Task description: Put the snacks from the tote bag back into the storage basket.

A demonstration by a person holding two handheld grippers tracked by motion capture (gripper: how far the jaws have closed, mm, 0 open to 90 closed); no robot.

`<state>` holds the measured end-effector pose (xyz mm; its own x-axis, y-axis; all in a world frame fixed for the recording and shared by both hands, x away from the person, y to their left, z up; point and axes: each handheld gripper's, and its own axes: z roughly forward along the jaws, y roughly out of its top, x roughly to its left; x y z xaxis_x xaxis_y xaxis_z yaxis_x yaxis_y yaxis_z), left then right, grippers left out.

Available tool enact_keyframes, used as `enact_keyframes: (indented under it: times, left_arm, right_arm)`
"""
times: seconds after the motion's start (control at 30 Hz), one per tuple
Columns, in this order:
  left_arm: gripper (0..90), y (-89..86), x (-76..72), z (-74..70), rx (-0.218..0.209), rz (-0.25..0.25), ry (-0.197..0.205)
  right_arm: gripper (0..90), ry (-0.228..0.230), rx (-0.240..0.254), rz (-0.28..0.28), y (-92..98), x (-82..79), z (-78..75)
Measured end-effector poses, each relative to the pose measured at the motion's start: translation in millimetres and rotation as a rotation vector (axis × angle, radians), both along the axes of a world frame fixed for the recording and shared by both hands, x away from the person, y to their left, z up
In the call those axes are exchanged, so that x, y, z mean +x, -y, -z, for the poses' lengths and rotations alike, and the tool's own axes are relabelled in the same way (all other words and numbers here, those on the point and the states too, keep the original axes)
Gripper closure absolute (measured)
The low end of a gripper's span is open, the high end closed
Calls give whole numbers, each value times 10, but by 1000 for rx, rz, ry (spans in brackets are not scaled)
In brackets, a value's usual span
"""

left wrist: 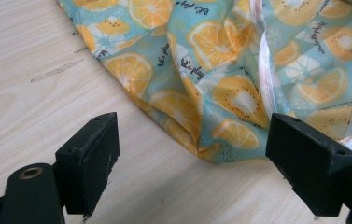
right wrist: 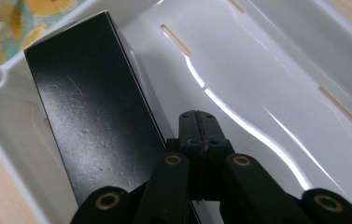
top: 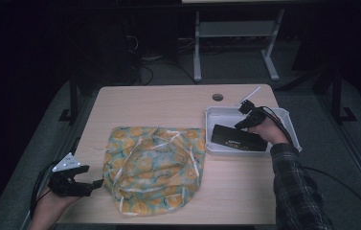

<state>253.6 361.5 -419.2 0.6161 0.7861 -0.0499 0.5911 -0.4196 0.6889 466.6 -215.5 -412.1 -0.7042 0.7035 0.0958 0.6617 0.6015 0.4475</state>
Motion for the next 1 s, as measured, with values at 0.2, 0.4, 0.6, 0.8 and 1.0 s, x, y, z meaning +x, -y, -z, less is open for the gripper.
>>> enact_keyframes:
  times: [0.2,0.4,0.6,0.8,1.0]
  left_arm:
    - [169,1,3,0,0,0,1]
    - [169,1,7,4,4,2,1]
    - [169,-3,7,1,6,2,-2]
    - [169,1,13,7,4,2,-2]
    - [169,-3,15,9,4,2,-9]
  right_arm:
    - [895,-12,-13,-12,33,-81,39]
    - [895,-25,-15,-13,93,-167,82]
    - [895,-20,-26,-16,114,-221,85]
    - [895,-9,-25,-16,161,-266,68]
    - [857,78,32,20,179,-398,-166]
